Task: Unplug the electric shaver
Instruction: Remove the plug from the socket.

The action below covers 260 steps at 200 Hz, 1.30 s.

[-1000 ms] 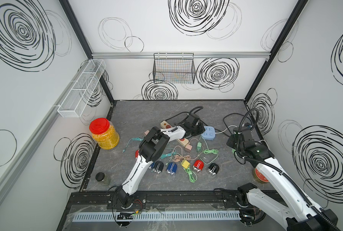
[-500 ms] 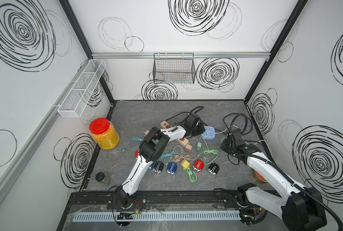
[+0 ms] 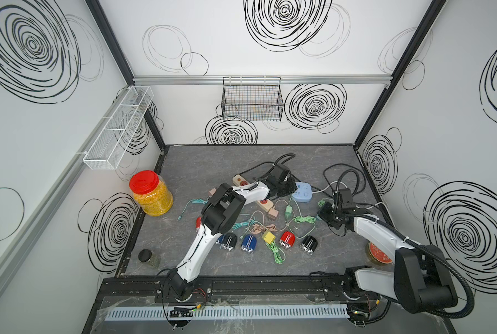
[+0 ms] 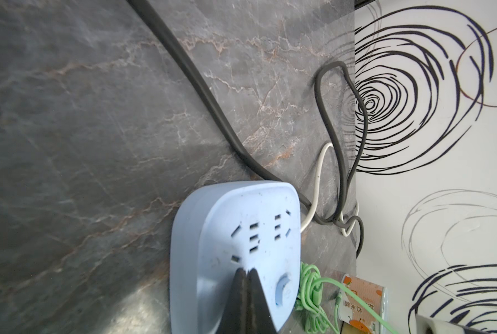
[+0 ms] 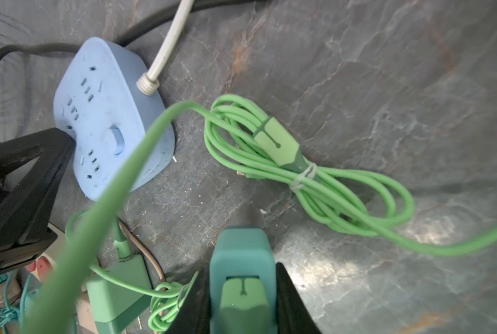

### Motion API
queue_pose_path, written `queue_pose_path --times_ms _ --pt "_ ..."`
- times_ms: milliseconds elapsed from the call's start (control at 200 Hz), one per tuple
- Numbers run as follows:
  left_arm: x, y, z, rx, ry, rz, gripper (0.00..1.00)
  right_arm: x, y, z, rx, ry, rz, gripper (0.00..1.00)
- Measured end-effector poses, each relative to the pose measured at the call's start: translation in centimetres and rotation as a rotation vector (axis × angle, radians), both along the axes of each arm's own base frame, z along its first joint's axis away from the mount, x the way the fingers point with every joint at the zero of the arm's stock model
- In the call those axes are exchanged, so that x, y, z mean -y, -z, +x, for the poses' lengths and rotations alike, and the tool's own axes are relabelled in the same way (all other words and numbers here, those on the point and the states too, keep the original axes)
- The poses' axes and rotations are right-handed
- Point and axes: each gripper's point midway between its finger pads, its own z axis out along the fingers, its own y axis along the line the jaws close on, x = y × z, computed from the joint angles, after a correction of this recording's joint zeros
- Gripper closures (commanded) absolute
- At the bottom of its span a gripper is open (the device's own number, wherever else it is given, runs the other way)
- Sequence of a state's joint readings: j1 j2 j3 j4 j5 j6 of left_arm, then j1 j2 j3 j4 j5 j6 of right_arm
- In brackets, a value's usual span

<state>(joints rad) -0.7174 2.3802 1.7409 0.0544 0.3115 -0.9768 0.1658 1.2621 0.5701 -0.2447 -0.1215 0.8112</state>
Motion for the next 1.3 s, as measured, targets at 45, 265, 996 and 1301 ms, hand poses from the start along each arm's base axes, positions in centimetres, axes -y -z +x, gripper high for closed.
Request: queue_pose_path --times_ms 45,265,996,1301 --pt "0.0 0.0 0.0 0.0 0.0 0.0 1.0 -0.3 -0.1 0.4 0.011 -0.003 0.021 0.84" --pt "0.0 0.0 0.0 0.004 0.0 -0.004 1.0 -1.8 0.2 1.7 0.034 -0.024 0.103 0.83" --pt "-0.4 -0.8 -0.1 0.007 -0.004 -0.006 0.69 -4.0 0.7 3.2 0.077 -0.046 0.204 0.66" --pt "-0.5 -1.0 -0.2 0.003 -0.004 -0.003 0.67 -3.2 1.0 1.6 0.039 -0.029 0.171 0.6"
